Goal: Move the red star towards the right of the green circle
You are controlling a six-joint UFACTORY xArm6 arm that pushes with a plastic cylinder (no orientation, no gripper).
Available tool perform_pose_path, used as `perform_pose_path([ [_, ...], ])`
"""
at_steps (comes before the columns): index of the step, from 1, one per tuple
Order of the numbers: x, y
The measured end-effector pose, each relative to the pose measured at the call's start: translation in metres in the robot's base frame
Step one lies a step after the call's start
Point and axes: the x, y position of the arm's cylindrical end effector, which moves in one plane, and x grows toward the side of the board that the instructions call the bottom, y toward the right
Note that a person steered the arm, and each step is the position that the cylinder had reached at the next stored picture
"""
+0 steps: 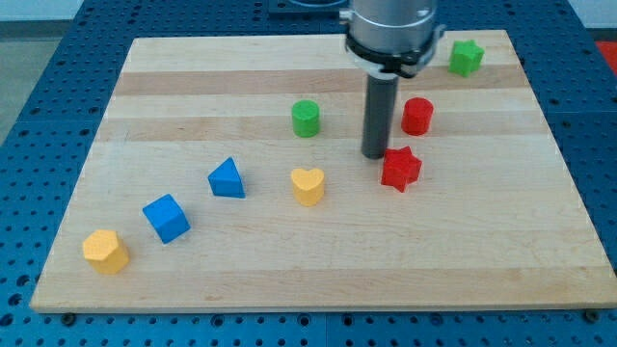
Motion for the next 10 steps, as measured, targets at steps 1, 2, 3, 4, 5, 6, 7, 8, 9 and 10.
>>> perform_pose_path([
  [1,0.0,0.046],
  [2,0.0,0.046],
  [3,-0.005,0.046],
  [4,-0.069,0.047],
  [5,-0.088,0.047],
  [6,-0.088,0.047],
  [7,-0.053,0.066],
  [8,-0.021,0.074],
  [9,-0.021,0.074],
  [10,0.031,0.057],
])
